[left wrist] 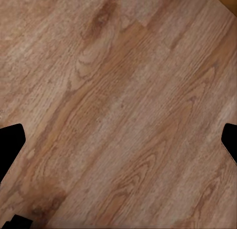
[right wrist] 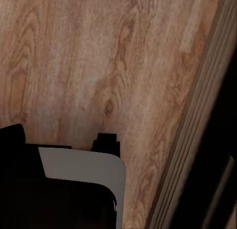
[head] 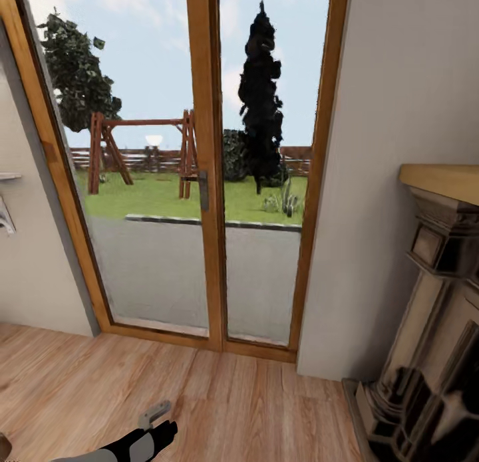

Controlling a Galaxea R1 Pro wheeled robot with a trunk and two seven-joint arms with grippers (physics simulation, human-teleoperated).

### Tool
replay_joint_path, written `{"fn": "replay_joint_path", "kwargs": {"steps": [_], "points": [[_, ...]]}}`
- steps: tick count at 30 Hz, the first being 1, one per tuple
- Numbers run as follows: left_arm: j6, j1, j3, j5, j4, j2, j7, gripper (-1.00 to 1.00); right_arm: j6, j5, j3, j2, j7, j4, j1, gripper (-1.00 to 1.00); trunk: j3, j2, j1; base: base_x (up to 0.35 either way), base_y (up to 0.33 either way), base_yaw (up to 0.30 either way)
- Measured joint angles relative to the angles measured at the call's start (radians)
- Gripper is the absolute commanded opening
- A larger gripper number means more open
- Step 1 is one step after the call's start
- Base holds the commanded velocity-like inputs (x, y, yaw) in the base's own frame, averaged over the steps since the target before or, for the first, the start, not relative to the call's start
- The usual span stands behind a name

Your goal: Place each of the two pumpkins and all three candles from the living room inside a cabinet in the living room (use any cabinet), then make sure every cabinet is closed, and position the cauldron so it is next to a table in the living room.

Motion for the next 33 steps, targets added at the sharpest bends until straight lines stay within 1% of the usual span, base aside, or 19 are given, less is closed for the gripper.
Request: {"fn": "replay_joint_path", "kwargs": {"steps": [9,18,33], "points": [[0.0,0.0,0.0,0.0,0.0,0.0,0.0,1.0,0.0,0.0,0.0,0.0,0.0,0.0,0.0,1.0,0.002,0.0,0.0,0.334,-0.009,0.274],[0.0,0.0,0.0,0.0,0.0,-0.001,0.0,1.0,0.0,0.0,0.0,0.0,0.0,0.0,0.0,1.0,0.006,0.0,0.0,0.305,-0.098,0.275],[0.0,0.0,0.0,0.0,0.0,-0.001,0.0,1.0,0.0,0.0,0.0,0.0,0.0,0.0,0.0,1.0,0.012,0.0,0.0,0.194,-0.123,0.275]]}}
